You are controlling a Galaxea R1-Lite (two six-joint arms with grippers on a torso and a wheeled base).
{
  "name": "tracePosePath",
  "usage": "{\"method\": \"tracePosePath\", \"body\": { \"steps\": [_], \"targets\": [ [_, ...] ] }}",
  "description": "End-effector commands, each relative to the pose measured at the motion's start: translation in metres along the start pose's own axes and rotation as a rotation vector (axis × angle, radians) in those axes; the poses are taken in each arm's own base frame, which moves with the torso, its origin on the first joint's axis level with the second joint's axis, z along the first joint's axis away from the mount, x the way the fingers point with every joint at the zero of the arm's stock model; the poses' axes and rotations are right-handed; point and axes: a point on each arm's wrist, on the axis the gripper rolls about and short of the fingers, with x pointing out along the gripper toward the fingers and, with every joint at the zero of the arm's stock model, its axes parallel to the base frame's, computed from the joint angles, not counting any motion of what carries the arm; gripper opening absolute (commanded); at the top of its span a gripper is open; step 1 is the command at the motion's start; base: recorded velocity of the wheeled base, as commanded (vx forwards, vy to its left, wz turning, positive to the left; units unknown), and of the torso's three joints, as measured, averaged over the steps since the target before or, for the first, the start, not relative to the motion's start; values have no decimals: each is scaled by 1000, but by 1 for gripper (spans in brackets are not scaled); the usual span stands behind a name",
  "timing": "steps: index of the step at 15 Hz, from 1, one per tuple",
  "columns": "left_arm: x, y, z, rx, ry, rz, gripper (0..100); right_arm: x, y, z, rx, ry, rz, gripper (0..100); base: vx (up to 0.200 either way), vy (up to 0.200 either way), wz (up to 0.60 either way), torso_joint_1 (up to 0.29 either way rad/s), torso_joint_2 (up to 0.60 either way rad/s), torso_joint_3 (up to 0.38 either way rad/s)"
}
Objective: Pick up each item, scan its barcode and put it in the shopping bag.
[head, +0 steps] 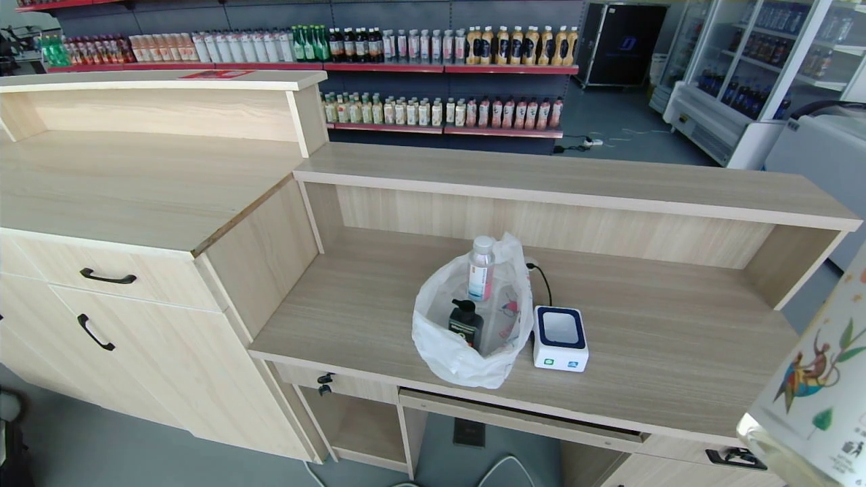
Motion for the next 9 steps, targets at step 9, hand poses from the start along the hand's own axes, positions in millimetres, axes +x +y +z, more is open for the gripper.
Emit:
{"method": "tracePosePath", "body": {
  "steps": [9],
  "targets": [
    [0,0,0,0,0,0,100,0,-1,-6,10,3,-28,0,0,0,0,0,0,0]
  ]
}}
